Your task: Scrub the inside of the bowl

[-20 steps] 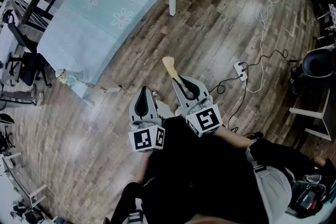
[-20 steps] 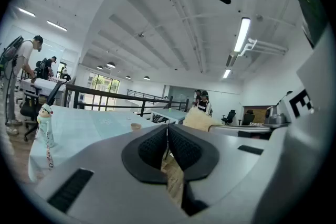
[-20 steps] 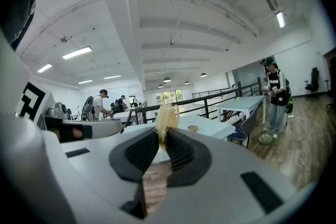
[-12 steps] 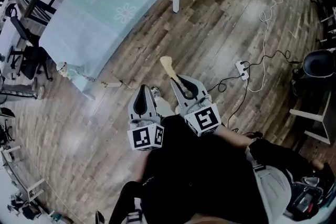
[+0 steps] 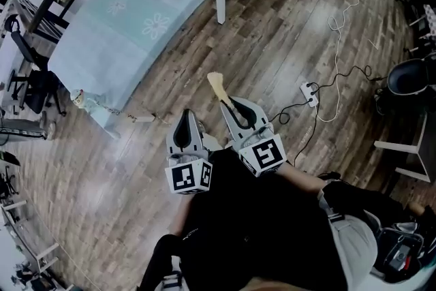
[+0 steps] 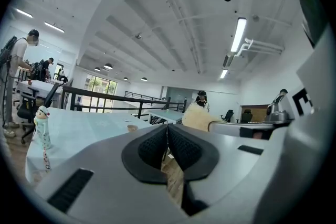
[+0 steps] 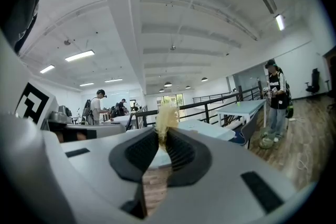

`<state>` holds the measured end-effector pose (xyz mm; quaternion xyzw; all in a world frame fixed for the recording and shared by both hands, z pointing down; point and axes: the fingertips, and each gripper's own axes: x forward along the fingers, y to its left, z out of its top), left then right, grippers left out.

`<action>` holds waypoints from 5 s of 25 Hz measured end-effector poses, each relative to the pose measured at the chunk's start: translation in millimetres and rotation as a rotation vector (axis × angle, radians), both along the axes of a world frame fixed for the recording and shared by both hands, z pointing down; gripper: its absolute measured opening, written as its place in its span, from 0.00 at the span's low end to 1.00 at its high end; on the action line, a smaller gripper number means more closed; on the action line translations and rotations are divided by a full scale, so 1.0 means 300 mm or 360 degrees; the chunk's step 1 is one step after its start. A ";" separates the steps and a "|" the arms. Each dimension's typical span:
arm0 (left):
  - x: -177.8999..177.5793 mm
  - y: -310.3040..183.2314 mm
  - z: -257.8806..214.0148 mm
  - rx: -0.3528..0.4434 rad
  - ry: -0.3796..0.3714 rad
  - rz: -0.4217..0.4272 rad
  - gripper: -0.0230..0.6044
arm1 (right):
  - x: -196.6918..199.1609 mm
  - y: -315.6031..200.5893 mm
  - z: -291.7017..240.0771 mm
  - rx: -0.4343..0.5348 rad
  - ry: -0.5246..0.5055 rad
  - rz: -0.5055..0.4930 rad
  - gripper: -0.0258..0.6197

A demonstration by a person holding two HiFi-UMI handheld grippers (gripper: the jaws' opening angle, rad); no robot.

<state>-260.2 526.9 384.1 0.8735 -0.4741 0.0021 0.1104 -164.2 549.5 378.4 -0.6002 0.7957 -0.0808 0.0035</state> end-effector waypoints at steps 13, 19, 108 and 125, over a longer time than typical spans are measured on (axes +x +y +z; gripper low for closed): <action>0.018 -0.064 0.054 -0.0088 -0.0004 -0.0008 0.06 | 0.005 -0.059 0.066 -0.0111 -0.0039 0.0000 0.12; 0.038 -0.218 0.060 -0.0080 0.0012 0.0038 0.06 | 0.032 -0.184 0.088 -0.0147 -0.0005 0.0064 0.12; 0.437 -2.154 0.236 -0.0292 0.0035 -0.0342 0.06 | 0.491 -2.141 0.137 -0.0318 0.0220 -0.0237 0.12; 0.220 -2.304 0.582 -0.0655 0.0033 -0.0622 0.06 | 0.330 -2.269 0.228 -0.0452 0.0278 -0.0433 0.12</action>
